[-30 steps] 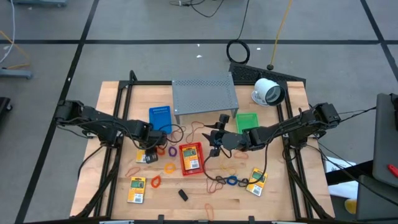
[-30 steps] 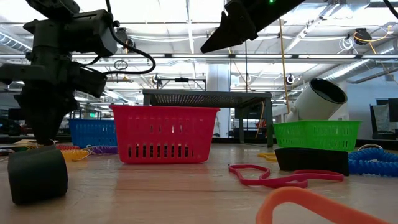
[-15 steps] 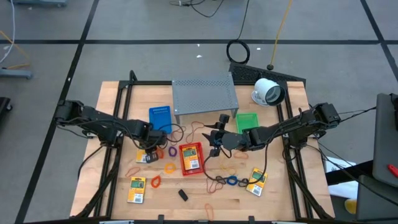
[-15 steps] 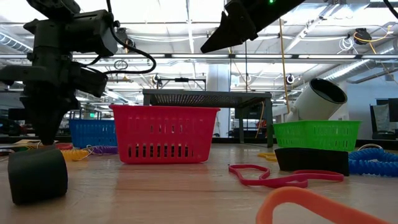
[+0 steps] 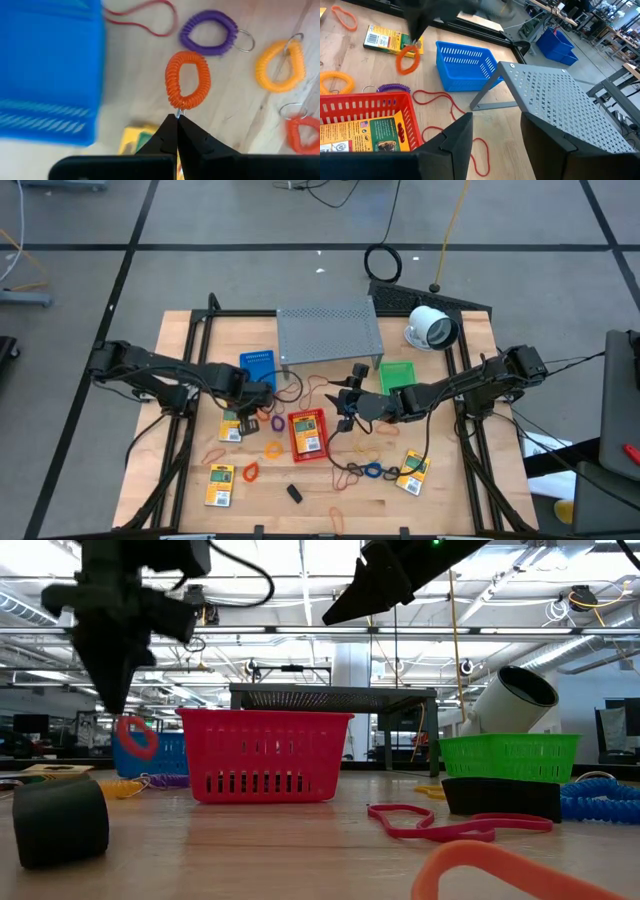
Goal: Pick & Place Office Desk Supplies
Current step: Put the top orange spring keychain into the blue bin
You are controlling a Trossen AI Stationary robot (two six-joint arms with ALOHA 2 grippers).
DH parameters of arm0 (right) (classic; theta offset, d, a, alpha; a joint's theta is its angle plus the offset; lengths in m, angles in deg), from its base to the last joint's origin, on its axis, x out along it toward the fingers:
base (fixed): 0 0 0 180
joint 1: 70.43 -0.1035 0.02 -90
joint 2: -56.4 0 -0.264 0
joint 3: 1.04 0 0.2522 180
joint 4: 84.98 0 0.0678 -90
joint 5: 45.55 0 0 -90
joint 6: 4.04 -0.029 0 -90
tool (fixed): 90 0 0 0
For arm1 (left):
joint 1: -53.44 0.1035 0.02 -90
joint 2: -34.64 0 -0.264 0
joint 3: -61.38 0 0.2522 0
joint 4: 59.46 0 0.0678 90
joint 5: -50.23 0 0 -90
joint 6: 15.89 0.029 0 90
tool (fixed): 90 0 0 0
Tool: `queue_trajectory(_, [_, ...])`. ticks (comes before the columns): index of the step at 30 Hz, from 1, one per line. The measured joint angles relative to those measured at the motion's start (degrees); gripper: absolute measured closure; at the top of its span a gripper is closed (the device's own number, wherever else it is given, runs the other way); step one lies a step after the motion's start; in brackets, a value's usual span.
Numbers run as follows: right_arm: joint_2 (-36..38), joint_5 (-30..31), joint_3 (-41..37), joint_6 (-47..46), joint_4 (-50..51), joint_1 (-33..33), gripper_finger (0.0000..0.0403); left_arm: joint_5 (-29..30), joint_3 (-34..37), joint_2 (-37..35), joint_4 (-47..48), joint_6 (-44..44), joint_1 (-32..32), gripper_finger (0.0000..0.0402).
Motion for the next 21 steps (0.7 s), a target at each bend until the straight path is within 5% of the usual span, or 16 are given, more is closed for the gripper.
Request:
queue_trajectory(10, [0.0, 0.0, 0.0, 0.0, 0.06, 0.0, 0.0248, 11.46, -14.91, -0.02, 16.26, 3.81, 5.12, 0.0401])
queue_trajectory(21, [-0.01, 0.09, -0.01, 0.07, 0.11, 0.0, 0.0248, 13.7, -14.94, -0.02, 19.15, 12.87, 17.28, 0.0401])
